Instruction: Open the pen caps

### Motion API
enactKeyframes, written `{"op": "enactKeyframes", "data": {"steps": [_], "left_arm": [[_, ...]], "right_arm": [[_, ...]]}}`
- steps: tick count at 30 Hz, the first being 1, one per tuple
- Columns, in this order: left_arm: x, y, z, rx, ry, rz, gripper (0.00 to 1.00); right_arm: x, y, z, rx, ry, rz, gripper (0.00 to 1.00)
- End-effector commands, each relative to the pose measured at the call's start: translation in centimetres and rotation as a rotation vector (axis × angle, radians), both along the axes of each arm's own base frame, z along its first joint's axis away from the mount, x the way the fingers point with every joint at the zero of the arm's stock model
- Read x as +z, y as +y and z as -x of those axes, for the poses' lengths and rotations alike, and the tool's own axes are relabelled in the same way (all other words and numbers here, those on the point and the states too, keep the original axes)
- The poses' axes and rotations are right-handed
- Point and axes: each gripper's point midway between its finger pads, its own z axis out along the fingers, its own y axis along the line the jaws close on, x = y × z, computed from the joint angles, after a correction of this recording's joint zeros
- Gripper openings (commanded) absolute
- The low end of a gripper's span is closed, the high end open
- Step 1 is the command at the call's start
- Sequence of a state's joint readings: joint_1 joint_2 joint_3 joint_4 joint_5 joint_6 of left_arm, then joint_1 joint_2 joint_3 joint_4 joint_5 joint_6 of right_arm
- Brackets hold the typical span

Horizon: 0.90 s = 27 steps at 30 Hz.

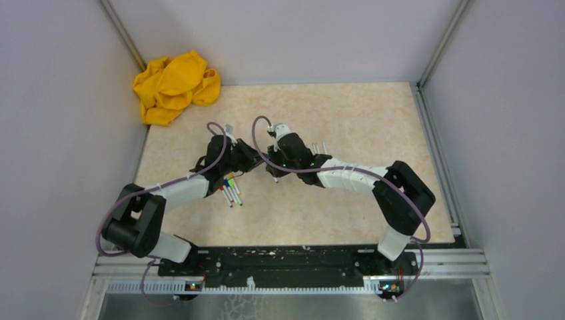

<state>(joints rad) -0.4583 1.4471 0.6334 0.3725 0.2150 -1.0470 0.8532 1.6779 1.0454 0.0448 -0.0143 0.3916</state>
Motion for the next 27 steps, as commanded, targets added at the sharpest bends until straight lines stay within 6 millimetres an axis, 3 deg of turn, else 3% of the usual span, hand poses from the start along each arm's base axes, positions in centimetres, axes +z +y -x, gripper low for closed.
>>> {"op": "enactKeyframes", "data": {"steps": [1, 4, 11, 14, 19, 24, 27], "left_arm": [[1.4, -0.9, 0.1, -0.026, -0.037, 0.046, 0.0], [1.5, -0.6, -1.2, 0.027, -0.044, 0.035, 0.0], [2.5, 3.7, -9.9, 0.23, -0.092, -0.031, 0.0], [2.0, 4.2, -12.3, 0.234, -0.065, -0.031, 0.0], [0.7, 5.6, -13.4, 0.267, -0.045, -0.062, 0.0], [-1.9, 8.1, -12.2, 0.329, 0.026, -0.284, 0.0], [-3.4, 9.5, -11.6, 0.358, 0.073, -0.39, 0.03]], "right_arm": [[2.7, 1.3, -2.6, -0.017, -0.076, -0.062, 0.02], [1.2, 1.3, -2.9, -0.012, -0.05, -0.044, 0.0], [-1.7, -1.5, -0.9, -0.034, -0.013, -0.015, 0.0], [-2.8, -2.4, -0.3, -0.036, 0.003, 0.02, 0.0], [-3.2, -3.9, -0.8, -0.09, -0.011, 0.04, 0.0], [-2.6, -5.2, -3.9, -0.178, -0.043, 0.119, 0.0], [-3.3, -6.1, -5.4, -0.233, -0.053, 0.209, 0.0]]}}
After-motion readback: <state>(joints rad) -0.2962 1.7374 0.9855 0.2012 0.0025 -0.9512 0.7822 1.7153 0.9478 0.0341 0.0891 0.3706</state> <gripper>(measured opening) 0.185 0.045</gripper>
